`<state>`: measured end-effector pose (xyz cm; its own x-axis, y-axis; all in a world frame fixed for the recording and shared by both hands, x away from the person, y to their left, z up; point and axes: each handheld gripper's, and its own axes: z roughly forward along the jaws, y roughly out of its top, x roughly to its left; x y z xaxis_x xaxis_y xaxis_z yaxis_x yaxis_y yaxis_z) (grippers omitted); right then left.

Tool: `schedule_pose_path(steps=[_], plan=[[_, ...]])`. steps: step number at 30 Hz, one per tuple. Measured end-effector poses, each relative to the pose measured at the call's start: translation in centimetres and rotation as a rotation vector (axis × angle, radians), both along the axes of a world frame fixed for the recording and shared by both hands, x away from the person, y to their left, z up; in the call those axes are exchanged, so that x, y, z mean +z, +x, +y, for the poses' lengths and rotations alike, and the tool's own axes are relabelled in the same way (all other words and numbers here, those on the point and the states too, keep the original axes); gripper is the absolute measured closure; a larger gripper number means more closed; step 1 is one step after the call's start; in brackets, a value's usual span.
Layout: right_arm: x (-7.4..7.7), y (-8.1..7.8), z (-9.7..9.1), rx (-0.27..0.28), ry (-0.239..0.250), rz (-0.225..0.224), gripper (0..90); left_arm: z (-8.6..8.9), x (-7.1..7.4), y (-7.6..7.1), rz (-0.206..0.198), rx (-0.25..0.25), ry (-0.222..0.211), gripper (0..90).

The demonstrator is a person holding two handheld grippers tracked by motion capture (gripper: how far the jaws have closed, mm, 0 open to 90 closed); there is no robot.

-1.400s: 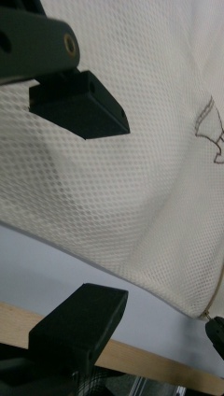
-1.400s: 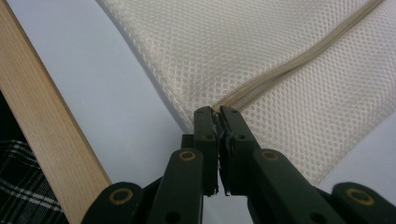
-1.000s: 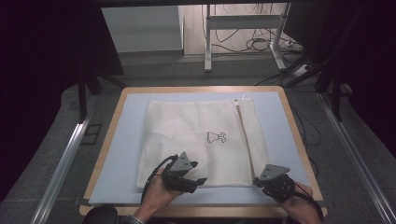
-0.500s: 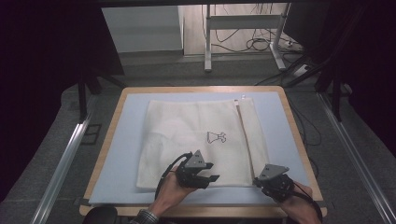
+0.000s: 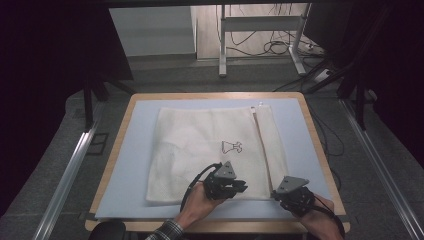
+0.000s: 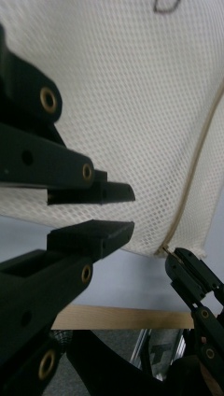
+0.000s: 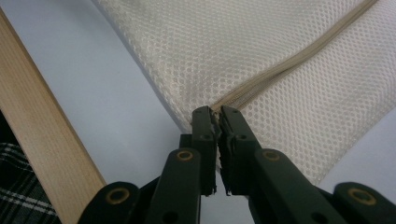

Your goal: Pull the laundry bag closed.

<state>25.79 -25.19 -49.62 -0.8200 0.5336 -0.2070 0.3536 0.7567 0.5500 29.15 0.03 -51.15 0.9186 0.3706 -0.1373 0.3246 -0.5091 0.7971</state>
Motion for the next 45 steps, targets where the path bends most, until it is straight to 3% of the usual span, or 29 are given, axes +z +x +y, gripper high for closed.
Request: schedule_pose_path(steps=[3,10,23,29,36,45], plan=[[0.0,0.0,-0.1,-0.001,0.003,0.003,84.4,-1.0,0.0,0.0,0.003,-0.009,-0.01,88.7],[0.0,0.1,-0.1,-0.004,0.006,0.009,84.5,-3.3,-0.8,-0.1,0.027,-0.023,-0.004,89.5],[0.0,0.0,-0.1,-0.001,0.0,-0.005,83.2,-6.7,-2.1,-0.2,-0.007,-0.025,0.044,89.1],[0.0,-0.1,0.1,0.004,-0.008,-0.008,83.2,-6.9,-2.6,-0.2,0.002,-0.019,0.056,89.3],[-0.1,-0.1,0.4,0.025,-0.038,-0.027,84.6,-7.0,-2.5,-0.4,-0.037,-0.026,0.088,89.7],[-0.2,0.6,0.7,0.037,-0.07,-0.041,86.1,-6.9,-2.6,-0.4,-0.029,-0.027,0.083,89.8]])
